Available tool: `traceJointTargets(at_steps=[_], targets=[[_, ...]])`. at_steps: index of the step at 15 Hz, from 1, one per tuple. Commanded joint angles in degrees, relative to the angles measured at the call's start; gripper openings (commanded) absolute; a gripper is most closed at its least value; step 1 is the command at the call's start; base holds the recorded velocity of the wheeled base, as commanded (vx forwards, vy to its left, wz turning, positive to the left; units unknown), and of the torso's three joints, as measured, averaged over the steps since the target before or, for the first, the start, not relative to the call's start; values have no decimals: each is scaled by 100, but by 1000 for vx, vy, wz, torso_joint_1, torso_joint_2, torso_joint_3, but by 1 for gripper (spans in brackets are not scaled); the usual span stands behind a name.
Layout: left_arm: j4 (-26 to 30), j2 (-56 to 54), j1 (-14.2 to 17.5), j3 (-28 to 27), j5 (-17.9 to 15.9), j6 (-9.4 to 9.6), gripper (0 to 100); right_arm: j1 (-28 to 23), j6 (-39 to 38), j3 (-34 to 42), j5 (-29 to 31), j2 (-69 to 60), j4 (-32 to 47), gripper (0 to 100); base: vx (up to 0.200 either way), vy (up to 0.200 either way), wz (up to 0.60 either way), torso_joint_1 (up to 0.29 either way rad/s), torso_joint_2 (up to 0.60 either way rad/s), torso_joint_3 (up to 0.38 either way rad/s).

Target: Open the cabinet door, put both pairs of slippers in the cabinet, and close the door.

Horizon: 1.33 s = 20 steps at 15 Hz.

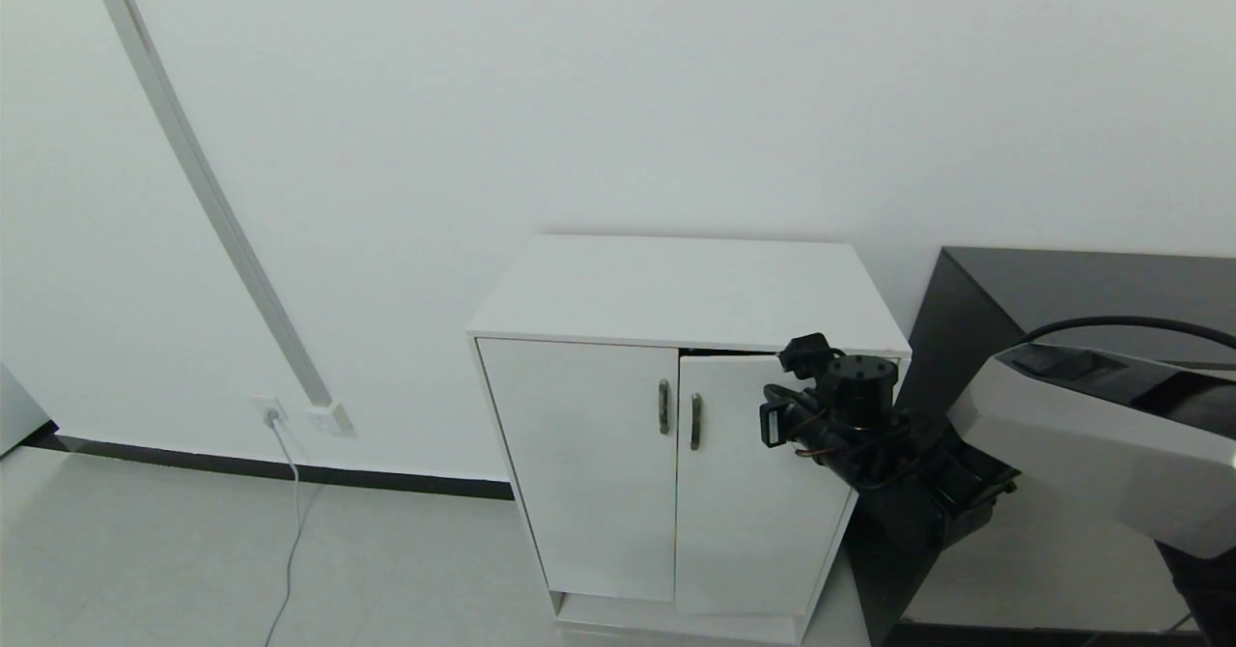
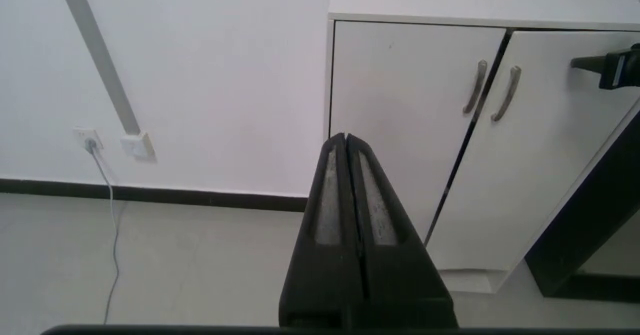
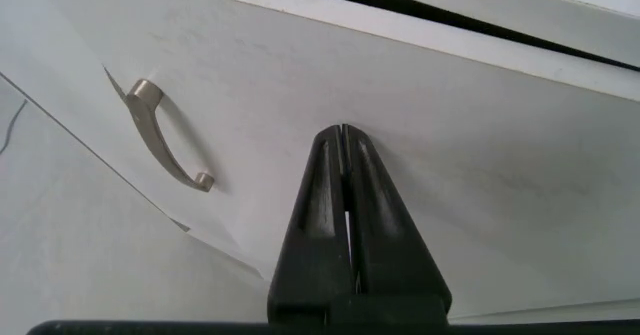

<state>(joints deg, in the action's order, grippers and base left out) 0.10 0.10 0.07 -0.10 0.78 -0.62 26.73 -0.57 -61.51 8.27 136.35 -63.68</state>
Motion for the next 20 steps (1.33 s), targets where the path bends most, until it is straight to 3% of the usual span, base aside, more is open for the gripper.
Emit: traceJointTargets(at_steps=[1,20], targets=[[-1,-1,1,1,1,1,0,-2,-39,-1,0,5,-4,0,0,0,0,0,0,0],[-1,-1,1,1,1,-8,0,-2,-92,-159,8,137,5,0,0,0,0,0,0,0]])
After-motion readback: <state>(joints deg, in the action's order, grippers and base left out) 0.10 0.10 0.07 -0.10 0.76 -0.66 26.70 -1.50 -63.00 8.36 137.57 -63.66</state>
